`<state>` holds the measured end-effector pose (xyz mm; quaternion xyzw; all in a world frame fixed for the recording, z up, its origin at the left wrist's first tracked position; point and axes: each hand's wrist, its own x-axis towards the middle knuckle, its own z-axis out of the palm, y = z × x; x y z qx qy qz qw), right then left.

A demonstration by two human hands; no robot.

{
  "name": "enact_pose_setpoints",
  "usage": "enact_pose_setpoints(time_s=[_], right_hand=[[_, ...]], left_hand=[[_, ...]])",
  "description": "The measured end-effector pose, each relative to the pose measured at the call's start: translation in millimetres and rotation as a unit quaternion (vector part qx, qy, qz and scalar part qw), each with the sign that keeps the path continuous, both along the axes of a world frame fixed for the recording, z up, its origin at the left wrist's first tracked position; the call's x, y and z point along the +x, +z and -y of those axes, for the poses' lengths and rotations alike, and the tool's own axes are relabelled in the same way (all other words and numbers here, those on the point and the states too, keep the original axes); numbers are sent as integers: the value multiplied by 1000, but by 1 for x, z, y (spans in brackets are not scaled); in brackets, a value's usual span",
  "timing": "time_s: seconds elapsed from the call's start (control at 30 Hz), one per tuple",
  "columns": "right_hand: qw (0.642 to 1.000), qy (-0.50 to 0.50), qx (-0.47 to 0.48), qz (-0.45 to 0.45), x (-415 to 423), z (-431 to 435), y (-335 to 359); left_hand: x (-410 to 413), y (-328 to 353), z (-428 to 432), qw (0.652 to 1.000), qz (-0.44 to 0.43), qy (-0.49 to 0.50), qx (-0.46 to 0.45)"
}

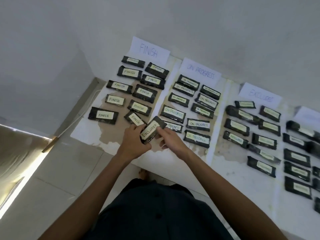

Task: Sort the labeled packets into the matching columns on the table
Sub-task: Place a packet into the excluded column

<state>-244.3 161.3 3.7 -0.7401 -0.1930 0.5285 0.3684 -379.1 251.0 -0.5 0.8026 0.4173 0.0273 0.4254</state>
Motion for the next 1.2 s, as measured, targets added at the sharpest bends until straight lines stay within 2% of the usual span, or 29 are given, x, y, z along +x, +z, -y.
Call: enact_pose_setpoints(time_s=[0.23,0.47,0.67,0.87,1.03,1.2], right_hand=[[990,-93,10,108,51,102,3],[976,-102,-6,193,86,205,-9],[943,-47,-78,319,117,278,-43],[898,60,-148,410,144,330,-74],[849,92,-152,497,157,352,-99],[875,58,-49,479,155,377,-123]], left_hand=[[44,5,46,988,24,-148,40],[100,-6,115,975,44,-213,53],[148,-33,167,960,33,-269,66],[204,-54,200,941,6,-328,85],[241,-73,219,927,0,-355,121],[253,-93,232,921,-17,-363,139]])
